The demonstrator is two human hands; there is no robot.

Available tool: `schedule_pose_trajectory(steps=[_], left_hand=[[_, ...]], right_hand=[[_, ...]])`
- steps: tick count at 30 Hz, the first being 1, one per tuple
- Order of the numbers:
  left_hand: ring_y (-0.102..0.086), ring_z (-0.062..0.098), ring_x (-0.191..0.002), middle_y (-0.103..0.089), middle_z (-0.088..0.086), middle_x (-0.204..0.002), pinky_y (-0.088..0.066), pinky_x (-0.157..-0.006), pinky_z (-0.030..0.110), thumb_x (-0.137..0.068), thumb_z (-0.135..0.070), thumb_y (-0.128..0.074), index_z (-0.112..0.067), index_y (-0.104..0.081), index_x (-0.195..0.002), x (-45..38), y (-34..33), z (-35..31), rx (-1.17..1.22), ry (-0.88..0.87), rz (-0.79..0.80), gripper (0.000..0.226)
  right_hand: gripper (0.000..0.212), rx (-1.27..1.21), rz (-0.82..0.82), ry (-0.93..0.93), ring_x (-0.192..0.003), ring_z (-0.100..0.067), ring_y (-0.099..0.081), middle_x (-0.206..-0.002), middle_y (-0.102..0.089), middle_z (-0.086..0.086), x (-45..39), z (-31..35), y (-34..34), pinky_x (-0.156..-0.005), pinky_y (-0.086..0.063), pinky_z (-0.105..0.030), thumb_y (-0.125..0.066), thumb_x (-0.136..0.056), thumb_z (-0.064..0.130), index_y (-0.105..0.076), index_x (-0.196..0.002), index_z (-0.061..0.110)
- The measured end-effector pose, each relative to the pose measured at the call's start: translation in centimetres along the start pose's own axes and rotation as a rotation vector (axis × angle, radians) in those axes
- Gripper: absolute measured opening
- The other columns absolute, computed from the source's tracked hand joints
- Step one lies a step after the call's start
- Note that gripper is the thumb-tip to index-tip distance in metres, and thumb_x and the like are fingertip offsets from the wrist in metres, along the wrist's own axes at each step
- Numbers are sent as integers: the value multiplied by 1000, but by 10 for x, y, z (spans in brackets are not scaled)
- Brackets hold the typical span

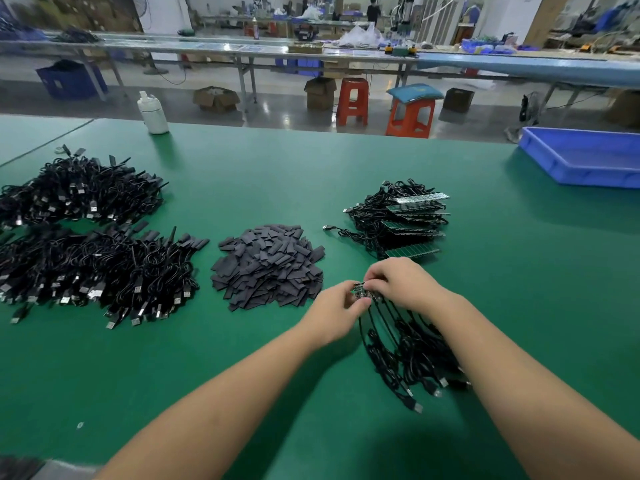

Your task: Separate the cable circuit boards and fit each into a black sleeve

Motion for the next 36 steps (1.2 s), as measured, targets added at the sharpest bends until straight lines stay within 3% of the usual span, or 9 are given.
schedule_pose_trajectory(steps=[3,7,13,19,24,27,30,32,36], left_hand=[[-68,35,-82,-75,11,-84,-57,-78,45,-96,-31,-59,-5,-64,-98,-10,1,0,142,79,-50,27],[-63,22,-65,-74,7,-73,-56,-74,50,-93,-27,-60,-1,-63,-85,-12,3,6,144,111,-74,28],[-74,16,-68,-70,9,-72,-58,-80,51,-92,-24,-61,-4,-61,-79,-11,-4,8,268,192,-71,24],[-64,-1,-50,-70,0,-62,-48,-59,27,-95,-27,-58,-9,-60,-72,-12,1,1,106,183,-144,29],[-53,-4,-41,-69,-2,-58,-36,-44,21,-95,-30,-58,-17,-49,-59,-13,6,-9,-43,154,-242,39],[-65,-1,-49,-73,1,-74,-46,-46,18,-98,-26,-57,-14,-56,-68,-12,10,-1,89,178,-251,32],[-72,15,-59,-73,5,-82,-59,-64,38,-97,-20,-58,-8,-55,-71,-6,21,18,285,222,-285,29],[-73,18,-63,-69,6,-77,-61,-64,45,-96,-22,-61,-6,-55,-71,-1,30,29,320,225,-263,30],[-48,12,-49,-46,-10,-50,-47,-53,26,-89,-31,-67,-17,-48,-57,11,47,46,180,199,-260,40]], right_hand=[[15,-8,-44,-24,-85,-15,-63,-89,-72,10,3,3,2,-79,-53,-34,-61,-93,38,-73,-98,31],[16,69,-107,-11,-81,-13,-62,-89,-72,11,8,11,-1,-67,-41,-26,-59,-92,42,-73,-97,34],[21,155,-161,-40,-94,-19,-64,-97,-73,5,9,20,-8,-98,-36,-35,-52,-98,36,-71,-100,28],[25,202,-194,-137,-96,-21,-63,-96,-73,4,8,23,-7,-94,-37,-37,-48,-101,34,-72,-101,28],[24,222,-231,-226,-97,-20,-62,-97,-73,4,4,24,-7,-90,-38,-36,-49,-101,34,-72,-101,28],[22,270,-244,-194,-102,-20,-58,-100,-72,6,2,15,-6,-91,-35,-37,-48,-101,36,-70,-104,31],[24,330,-220,-188,-117,-21,-49,-114,-66,5,0,-6,-8,-103,-30,-42,-46,-102,37,-66,-115,34],[28,298,-177,-182,-132,-22,-40,-129,-59,3,-1,-16,-16,-118,-17,-47,-46,-102,36,-60,-126,32],[51,258,-60,-155,-150,-27,-16,-155,-38,-5,-2,-25,-40,-124,-9,-47,-49,-101,28,-37,-150,21]])
Point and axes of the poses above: each hand's wrist, its own x-axis away from the middle knuckle, its own y-axis out of the back of the hand, z = x × y, the point moved 4 cm from there along -x, towards the middle knuckle
